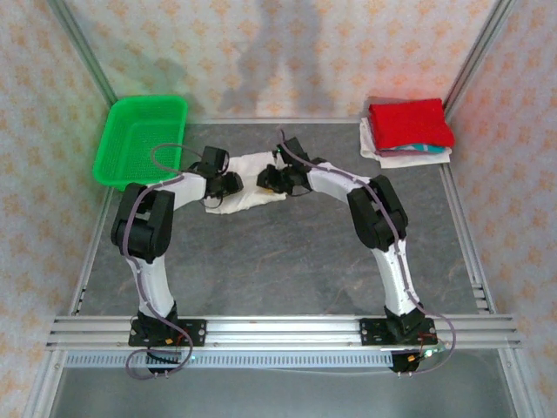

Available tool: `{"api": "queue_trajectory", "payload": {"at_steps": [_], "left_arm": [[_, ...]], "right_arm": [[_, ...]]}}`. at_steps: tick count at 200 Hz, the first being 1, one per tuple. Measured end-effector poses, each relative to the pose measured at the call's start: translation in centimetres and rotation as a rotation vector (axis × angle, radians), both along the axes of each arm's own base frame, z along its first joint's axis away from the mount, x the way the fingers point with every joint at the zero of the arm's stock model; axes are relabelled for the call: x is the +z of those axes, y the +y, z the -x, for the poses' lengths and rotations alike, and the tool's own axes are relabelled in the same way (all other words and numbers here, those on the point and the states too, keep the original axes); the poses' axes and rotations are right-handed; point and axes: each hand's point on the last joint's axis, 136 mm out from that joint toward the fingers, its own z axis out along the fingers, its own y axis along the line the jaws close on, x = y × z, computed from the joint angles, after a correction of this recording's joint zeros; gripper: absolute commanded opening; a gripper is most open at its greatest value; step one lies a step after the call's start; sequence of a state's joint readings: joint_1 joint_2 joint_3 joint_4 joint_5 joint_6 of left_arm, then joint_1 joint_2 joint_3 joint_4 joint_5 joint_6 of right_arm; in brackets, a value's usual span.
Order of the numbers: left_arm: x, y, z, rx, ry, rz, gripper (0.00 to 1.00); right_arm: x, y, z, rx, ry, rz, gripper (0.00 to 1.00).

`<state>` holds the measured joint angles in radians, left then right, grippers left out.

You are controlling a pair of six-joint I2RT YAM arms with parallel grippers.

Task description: Fold and stack the t-shirts

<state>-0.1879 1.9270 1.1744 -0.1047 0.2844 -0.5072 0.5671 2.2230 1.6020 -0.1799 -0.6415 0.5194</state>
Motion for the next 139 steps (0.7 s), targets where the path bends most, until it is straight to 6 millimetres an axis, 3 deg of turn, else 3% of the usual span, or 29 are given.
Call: {"api": "queue_trajectory", "payload": {"at_steps": [55,90,114,139], "left_arm": [[-0.4,-0.7,3.6,0.000,-0.009,0.040,0.37],[-0.5,-2.5,6.5,-0.036,-0.026,0.066,0.37],[-0.2,-3.0,8.7,-0.044,-0.014,0.081,0.38],[1.4,-2.0,9.8,-0.021,-0.008,0.048,0.39]], "right_arm": [[-0.3,-0.8,2.7,0.004,-0.032,-0.066,0.23],[-0.2,-2.2,6.0,-0.014,0.003,-0.075,0.25],[1.3,-3.6,8.2,-0.050,0.030,-0.071,0.33],[4.7,-4.2,7.9,-0.080,-0.003,-0.101,0.34]]}}
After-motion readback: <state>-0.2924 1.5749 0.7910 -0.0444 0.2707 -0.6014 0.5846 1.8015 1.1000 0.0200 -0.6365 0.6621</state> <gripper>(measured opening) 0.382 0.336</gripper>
